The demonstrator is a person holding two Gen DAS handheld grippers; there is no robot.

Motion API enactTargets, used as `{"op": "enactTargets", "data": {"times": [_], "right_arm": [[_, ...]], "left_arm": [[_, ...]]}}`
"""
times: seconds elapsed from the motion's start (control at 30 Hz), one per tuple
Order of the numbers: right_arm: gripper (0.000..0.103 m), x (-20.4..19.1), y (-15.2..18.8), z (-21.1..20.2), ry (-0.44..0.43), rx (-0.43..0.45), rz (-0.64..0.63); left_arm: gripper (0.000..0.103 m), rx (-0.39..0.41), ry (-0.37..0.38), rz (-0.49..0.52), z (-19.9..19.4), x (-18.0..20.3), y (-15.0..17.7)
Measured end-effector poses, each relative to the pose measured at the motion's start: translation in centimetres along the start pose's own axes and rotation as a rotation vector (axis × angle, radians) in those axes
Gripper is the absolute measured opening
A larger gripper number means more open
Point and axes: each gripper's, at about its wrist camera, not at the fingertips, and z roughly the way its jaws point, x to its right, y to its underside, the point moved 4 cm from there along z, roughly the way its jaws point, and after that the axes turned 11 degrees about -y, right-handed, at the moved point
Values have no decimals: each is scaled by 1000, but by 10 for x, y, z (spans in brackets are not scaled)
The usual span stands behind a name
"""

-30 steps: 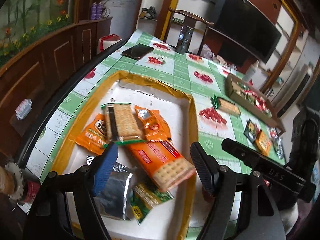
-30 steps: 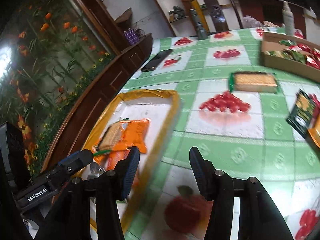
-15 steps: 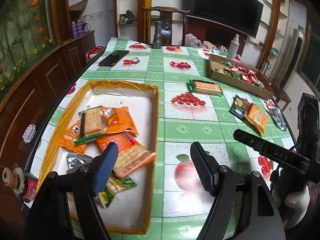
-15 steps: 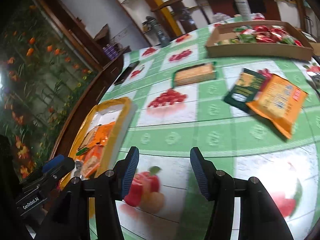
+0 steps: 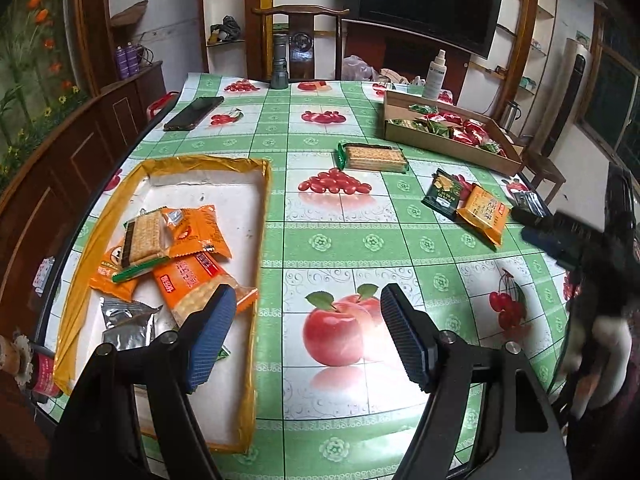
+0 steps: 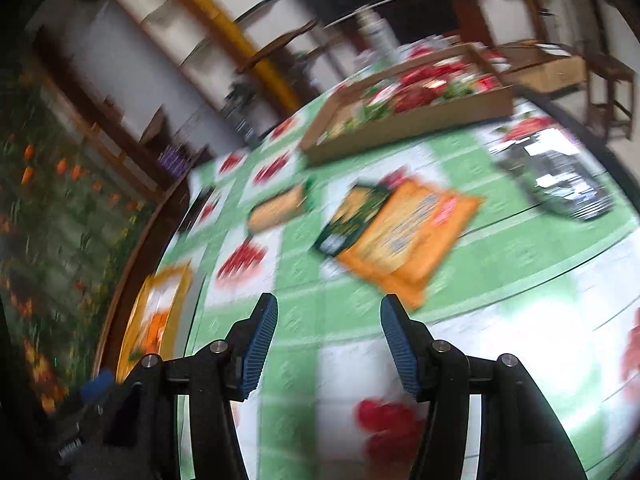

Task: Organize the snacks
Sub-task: 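Grasp the orange cheese biscuit bag with the right tool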

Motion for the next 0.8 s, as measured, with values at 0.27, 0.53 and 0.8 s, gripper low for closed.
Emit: {"op": "enactTargets", "data": {"times": [0.27,0.53,0.8], "right_arm": [[62,52,-34,-17,126,81,79],[63,68,-46,29,196,2,126],[77,48,-44,66,251,-40,95]], "left_arm": [[74,-37,36,-16,12,3,5],[74,-40,48,-11,13,4,5],[74,-55,66,-18,20,4,7]]}}
